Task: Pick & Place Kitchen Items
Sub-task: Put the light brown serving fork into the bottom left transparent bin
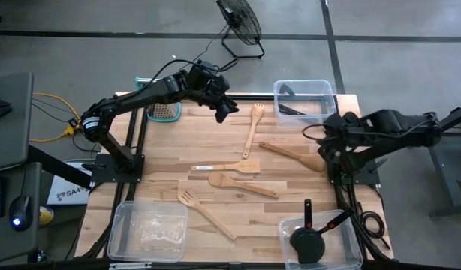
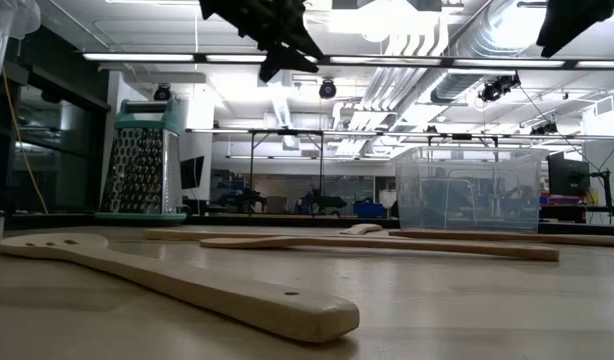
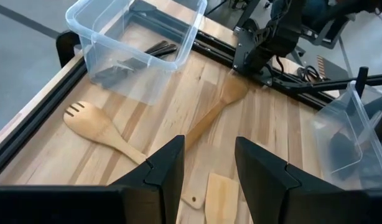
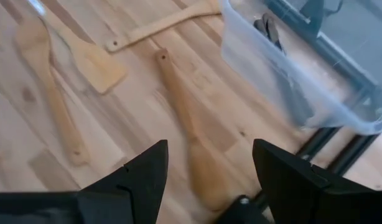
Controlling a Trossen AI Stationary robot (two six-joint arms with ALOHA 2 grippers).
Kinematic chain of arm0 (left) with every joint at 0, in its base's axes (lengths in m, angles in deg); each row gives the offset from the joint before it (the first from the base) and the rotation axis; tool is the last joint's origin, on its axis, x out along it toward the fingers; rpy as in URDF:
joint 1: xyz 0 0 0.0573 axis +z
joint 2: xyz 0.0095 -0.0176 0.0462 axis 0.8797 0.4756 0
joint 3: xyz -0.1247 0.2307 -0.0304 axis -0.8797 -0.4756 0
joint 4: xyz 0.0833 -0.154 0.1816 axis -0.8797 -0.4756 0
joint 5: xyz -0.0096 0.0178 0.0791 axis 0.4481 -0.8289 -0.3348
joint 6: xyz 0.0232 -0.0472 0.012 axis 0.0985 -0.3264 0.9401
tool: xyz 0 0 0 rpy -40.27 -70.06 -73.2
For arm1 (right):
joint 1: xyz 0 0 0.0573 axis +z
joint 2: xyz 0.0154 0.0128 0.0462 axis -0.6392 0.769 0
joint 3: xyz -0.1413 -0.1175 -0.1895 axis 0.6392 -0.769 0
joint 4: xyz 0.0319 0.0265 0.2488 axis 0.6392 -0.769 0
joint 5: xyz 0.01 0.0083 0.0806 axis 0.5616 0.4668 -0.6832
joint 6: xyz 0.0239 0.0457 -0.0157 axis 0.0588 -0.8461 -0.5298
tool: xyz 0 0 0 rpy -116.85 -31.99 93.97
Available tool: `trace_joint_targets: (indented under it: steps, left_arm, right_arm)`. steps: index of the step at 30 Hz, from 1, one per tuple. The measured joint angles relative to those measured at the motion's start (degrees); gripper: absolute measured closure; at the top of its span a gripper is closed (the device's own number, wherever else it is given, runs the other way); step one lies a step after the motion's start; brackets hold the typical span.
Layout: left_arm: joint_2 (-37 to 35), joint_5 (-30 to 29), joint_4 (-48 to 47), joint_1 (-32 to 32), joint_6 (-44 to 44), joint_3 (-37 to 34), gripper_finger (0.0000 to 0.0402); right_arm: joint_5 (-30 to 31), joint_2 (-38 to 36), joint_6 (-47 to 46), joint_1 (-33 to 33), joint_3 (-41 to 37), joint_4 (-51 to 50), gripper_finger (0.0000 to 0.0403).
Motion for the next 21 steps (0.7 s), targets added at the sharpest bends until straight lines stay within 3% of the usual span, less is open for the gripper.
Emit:
trace_joint_targets:
  steps: [7,12,21]
  left_arm:
    - [0.0,0.0,-4.0,0.0,-0.3,0.0,0.0263]
    - [0.0,0.1,-7.5,0.0,-1.4,0.0,0.0263]
    - [0.0,0.1,-10.8,-0.9,-1.2,0.0,0.0263]
  right_arm:
    - [-4.1,-0.1,15.8,-8.3,0.0,7.6,0.0177]
    - [-11.4,0.6,26.8,-14.5,0.0,17.4,0.0177]
    - [-20.1,5.5,38.8,-23.8,0.0,22.3,0.0177]
